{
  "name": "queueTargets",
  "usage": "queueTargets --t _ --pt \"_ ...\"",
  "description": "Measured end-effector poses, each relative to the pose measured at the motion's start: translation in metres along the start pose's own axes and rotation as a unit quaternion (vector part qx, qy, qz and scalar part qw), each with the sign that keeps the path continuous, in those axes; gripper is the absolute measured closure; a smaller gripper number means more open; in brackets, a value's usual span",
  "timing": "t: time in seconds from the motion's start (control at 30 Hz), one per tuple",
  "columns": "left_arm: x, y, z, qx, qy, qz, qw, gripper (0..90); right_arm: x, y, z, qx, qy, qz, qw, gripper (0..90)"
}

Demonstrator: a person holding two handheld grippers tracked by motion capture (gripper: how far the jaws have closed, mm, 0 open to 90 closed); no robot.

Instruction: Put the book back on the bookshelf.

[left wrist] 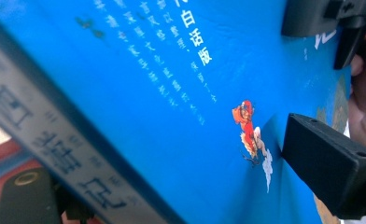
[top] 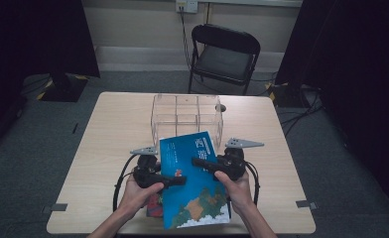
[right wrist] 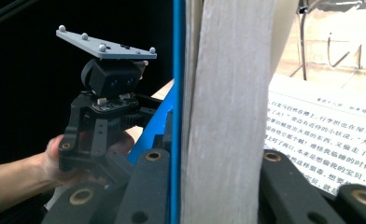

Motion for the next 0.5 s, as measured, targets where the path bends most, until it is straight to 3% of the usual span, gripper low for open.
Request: queueTargets --t 0.2,0.27,0.37,0.4,0.5 --pt "-0.002 0.004 -0.002 0.005 0.007 0.009 0.9999 12.5 -0.004 -0.008 -0.004 -0.008 0.007 -0.002 0.9999 75.0" --pt "-0.005 0.003 -0.002 -0.009 0.007 0.034 0.9994 17.3 -0.005 -0.013 -0.006 -0.01 0.009 -0.003 0.9999 75.0" --pt "-0.009 0.002 -0.002 -0.01 0.012 0.046 0.9988 20.9 -0.005 -0.015 -0.007 -0.011 0.009 -0.003 0.9999 75.0" --pt "-0.015 0.003 -0.004 -0.011 0.021 0.058 0.998 28.5 -0.007 -0.016 -0.009 -0.008 0.014 -0.008 0.9998 75.4" --pt "-0.018 0.006 -0.007 -0.004 0.023 0.053 0.9984 32.0 -0.008 -0.018 -0.011 -0.007 0.02 -0.015 0.9997 75.6"
Point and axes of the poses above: each handheld gripper's, and its own axes: x roughly forward along the jaws, z roughly out of its underside, y roughly to its right, the point moved 6 cm from there along x, roughly forward along the jaws
